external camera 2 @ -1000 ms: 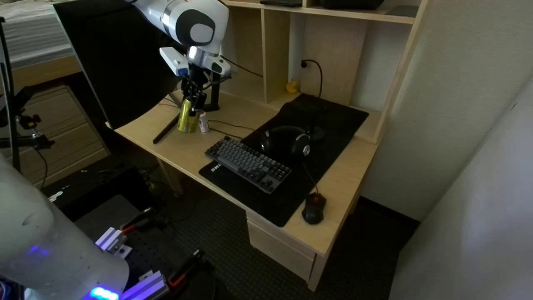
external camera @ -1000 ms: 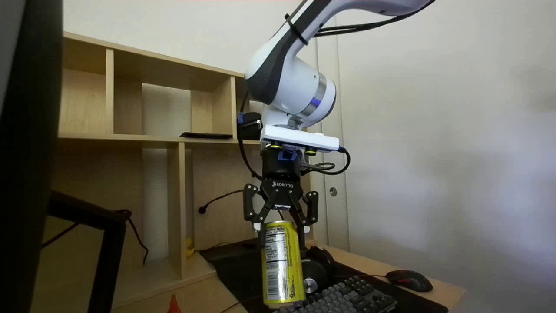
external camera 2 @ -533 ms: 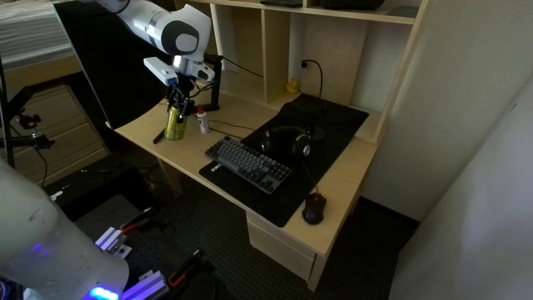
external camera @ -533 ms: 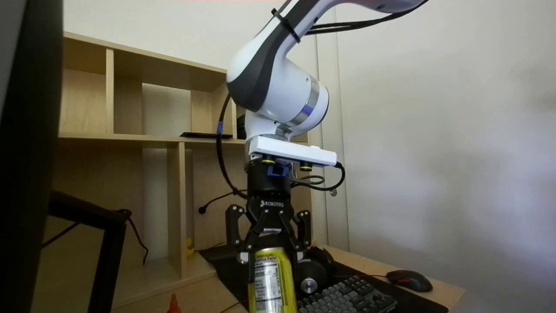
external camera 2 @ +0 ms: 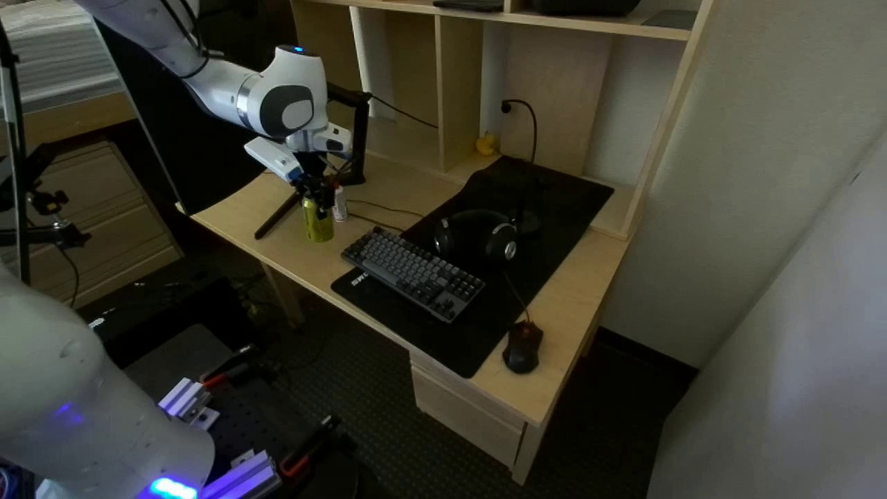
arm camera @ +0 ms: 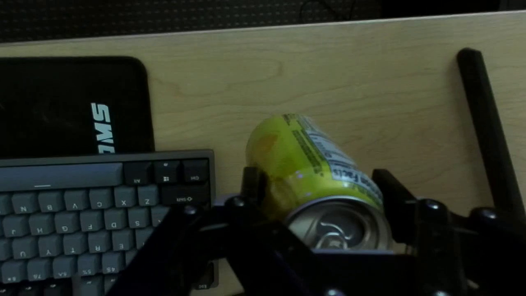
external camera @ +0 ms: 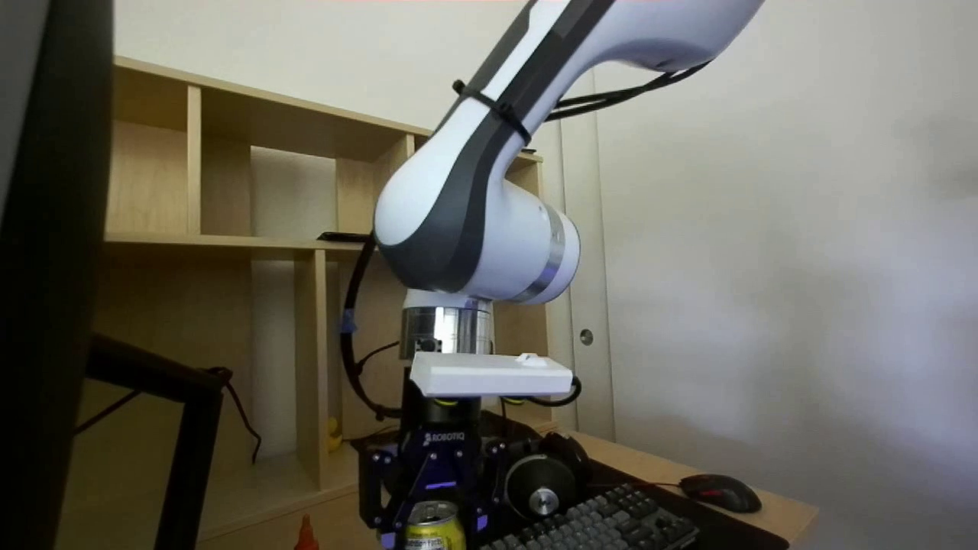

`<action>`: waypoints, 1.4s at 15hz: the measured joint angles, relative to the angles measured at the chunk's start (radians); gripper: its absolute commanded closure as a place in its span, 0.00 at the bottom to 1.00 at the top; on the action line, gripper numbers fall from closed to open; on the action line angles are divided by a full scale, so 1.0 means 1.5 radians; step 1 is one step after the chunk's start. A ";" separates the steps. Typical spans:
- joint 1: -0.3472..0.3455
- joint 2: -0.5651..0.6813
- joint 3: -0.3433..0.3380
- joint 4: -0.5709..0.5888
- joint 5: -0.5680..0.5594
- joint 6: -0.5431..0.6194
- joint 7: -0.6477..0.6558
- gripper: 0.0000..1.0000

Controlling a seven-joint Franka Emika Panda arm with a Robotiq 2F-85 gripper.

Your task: Move the glue forward then move the can from right to left.

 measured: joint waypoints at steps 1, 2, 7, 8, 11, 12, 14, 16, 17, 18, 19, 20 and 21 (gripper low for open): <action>0.000 0.004 0.000 0.000 -0.001 0.005 0.000 0.56; 0.000 0.004 -0.001 0.000 -0.001 0.006 0.000 0.56; 0.004 0.024 -0.003 0.000 -0.061 0.060 0.023 0.56; 0.008 0.036 -0.007 0.000 -0.084 0.090 0.033 0.56; 0.021 0.068 -0.024 -0.006 -0.133 0.181 0.055 0.56; 0.026 0.077 -0.030 -0.009 -0.142 0.206 0.059 0.56; 0.035 0.090 -0.039 -0.012 -0.145 0.247 0.061 0.56; 0.041 0.095 -0.047 -0.012 -0.145 0.269 0.061 0.56; 0.044 0.095 -0.049 -0.012 -0.145 0.273 0.061 0.08; 0.045 0.095 -0.050 -0.012 -0.143 0.273 0.061 0.07; 0.046 0.095 -0.050 -0.013 -0.142 0.273 0.061 0.02; 0.046 0.096 -0.049 -0.013 -0.140 0.273 0.061 0.00; 0.046 0.098 -0.049 -0.015 -0.140 0.273 0.061 0.00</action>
